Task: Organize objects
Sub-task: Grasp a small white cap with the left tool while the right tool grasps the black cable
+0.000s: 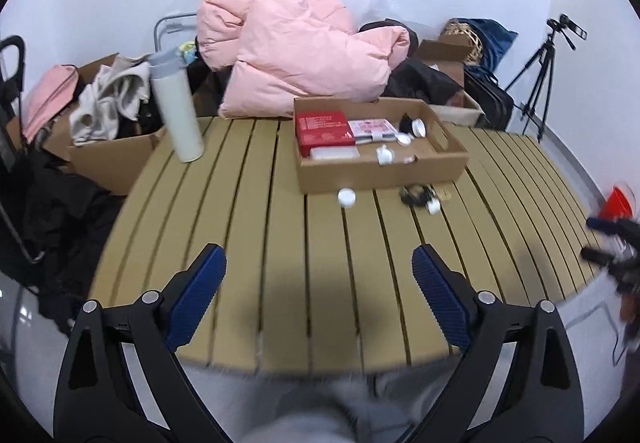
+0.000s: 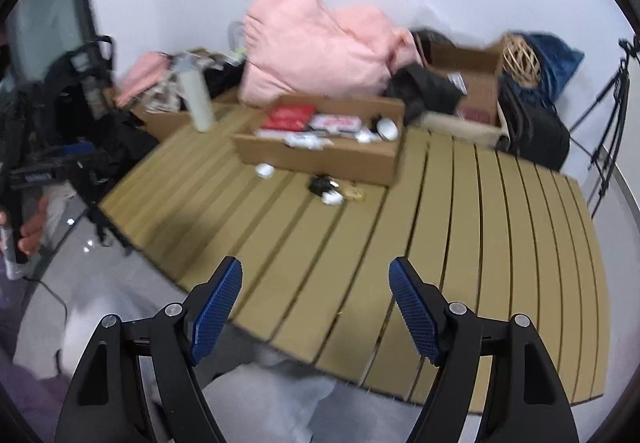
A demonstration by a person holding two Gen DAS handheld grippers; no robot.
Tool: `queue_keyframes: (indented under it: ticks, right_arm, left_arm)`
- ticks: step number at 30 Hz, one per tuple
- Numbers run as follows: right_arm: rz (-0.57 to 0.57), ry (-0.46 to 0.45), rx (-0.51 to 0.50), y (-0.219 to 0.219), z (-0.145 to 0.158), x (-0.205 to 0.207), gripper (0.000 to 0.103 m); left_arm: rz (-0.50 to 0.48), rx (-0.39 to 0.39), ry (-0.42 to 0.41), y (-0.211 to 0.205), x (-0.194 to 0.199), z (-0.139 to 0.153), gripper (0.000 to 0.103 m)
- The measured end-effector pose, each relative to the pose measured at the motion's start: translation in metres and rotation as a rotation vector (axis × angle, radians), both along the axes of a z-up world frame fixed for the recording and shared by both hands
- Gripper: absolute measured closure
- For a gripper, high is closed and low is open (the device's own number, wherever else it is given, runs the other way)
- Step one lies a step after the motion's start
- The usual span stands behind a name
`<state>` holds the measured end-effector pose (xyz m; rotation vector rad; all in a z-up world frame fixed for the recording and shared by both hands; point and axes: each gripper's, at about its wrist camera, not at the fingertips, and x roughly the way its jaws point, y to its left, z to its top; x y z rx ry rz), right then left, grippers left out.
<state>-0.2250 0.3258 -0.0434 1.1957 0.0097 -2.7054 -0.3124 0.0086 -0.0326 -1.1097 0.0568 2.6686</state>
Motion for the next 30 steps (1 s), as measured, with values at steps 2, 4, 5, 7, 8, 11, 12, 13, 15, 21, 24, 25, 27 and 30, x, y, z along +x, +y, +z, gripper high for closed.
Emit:
queue_keyframes:
  ticks: [2,4,5,7,8,11,12,13,15,21,24,25,27,30]
  right_arm:
    - [-0.015,-0.004,0.032,0.0,-0.023,-0.025,0.024]
    - [-0.029,-0.019,0.027,0.001,-0.046,-0.053,0.024]
    - [-0.044,-0.035,0.021,0.002,-0.058,-0.069,0.024]
    - [-0.044,-0.045,-0.005,0.002,-0.075,-0.095,0.024]
    - [-0.047,-0.05,-0.019,0.0,-0.083,-0.109,0.024]
    - [-0.048,-0.077,-0.076,-0.002,-0.103,-0.149,0.024]
    - [-0.05,-0.082,-0.089,-0.003,-0.108,-0.162,0.024]
    - [-0.047,-0.09,-0.097,-0.004,-0.113,-0.175,0.024]
    - [-0.045,-0.083,-0.094,-0.007,-0.118,-0.194,0.024]
    - [-0.003,-0.122,-0.081,-0.025,-0.14,-0.238,0.053]
    - [0.013,-0.145,-0.097,-0.03,-0.151,-0.246,0.066]
    - [0.019,-0.151,-0.114,-0.031,-0.154,-0.247,0.072]
    - [0.02,-0.149,-0.132,-0.032,-0.156,-0.248,0.075]
    - [0.013,-0.155,-0.146,-0.035,-0.154,-0.247,0.078]
  left_arm:
    - [-0.022,0.01,0.003,0.015,-0.028,-0.023,0.012]
    - [-0.035,0.01,0.0,0.029,-0.056,-0.052,0.015]
    - [-0.043,0.001,-0.009,0.036,-0.068,-0.064,0.021]
    - [-0.061,-0.014,-0.065,0.052,-0.099,-0.095,0.028]
    - [-0.068,-0.02,-0.084,0.057,-0.11,-0.105,0.028]
    - [-0.074,-0.036,-0.119,0.072,-0.135,-0.128,0.028]
    - [-0.078,-0.042,-0.123,0.076,-0.142,-0.134,0.028]
    - [-0.086,-0.046,-0.12,0.081,-0.149,-0.139,0.028]
    - [-0.088,-0.046,-0.109,0.083,-0.158,-0.145,0.028]
    - [-0.077,-0.047,-0.155,0.09,-0.182,-0.167,0.044]
    - [-0.073,-0.057,-0.141,0.09,-0.183,-0.171,0.054]
    - [-0.075,-0.057,-0.143,0.09,-0.183,-0.172,0.06]
    - [-0.061,-0.067,-0.127,0.089,-0.183,-0.172,0.078]
    - [-0.071,-0.041,-0.149,0.085,-0.183,-0.171,0.078]
